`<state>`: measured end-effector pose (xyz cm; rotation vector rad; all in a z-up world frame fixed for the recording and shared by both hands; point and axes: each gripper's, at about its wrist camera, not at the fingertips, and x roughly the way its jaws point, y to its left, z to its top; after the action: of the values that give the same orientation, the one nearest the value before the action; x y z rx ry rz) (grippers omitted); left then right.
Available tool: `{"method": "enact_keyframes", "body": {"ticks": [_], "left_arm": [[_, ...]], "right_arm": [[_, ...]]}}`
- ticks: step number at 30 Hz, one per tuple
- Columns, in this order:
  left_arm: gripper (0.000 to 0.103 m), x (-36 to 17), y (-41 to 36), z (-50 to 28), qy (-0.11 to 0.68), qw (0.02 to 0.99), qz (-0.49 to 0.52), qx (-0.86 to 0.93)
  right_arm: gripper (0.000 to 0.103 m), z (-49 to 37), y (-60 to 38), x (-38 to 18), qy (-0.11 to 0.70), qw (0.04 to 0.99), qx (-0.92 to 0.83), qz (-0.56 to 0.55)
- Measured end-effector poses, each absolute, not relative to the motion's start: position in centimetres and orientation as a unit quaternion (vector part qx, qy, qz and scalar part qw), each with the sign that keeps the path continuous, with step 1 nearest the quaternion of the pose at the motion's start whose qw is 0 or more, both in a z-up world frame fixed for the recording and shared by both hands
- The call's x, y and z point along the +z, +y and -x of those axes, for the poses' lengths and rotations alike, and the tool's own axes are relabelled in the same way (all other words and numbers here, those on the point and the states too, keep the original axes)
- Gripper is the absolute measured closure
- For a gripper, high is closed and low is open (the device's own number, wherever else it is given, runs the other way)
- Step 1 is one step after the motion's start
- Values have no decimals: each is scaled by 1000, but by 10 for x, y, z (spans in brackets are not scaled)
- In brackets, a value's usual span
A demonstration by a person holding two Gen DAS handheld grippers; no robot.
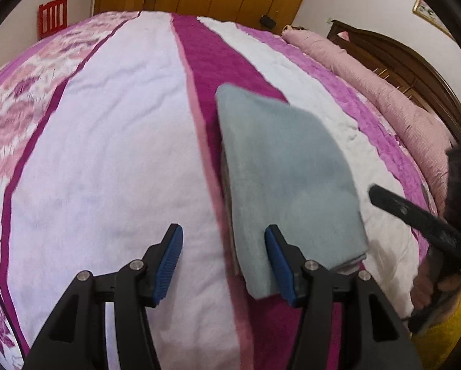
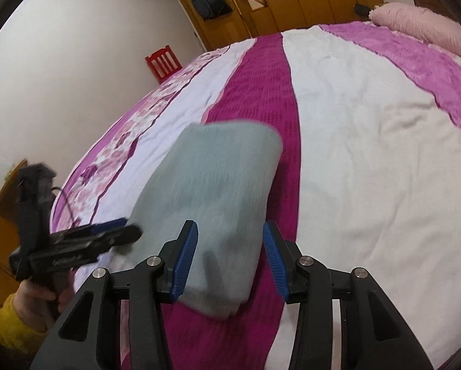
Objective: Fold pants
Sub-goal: 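Lift and carry the bundle across the quilt with both grippers, then lower the bundle onto the magenta stripe and open both grippers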
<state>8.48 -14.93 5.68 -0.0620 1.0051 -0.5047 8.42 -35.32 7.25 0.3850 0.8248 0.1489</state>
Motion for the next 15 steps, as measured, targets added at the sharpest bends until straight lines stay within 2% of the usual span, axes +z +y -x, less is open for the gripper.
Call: {"method": "enact_keyframes", "body": {"ticks": [4, 6, 8, 15], "left_arm": [[44, 48, -146, -80, 479, 846, 29, -233], [41, 48, -148, -78, 474, 851, 9, -228], [32, 44, -150, -77, 469, 856, -11, -219], [30, 42, -149, -76, 461, 863, -21, -205]], "right_arm": [[62, -74, -337, 49, 431, 883, 70, -169], [62, -76, -332, 33, 453, 875, 61, -161], [62, -79, -331, 21, 460, 870, 53, -168], [62, -76, -325, 34, 457, 877, 33, -144]]}}
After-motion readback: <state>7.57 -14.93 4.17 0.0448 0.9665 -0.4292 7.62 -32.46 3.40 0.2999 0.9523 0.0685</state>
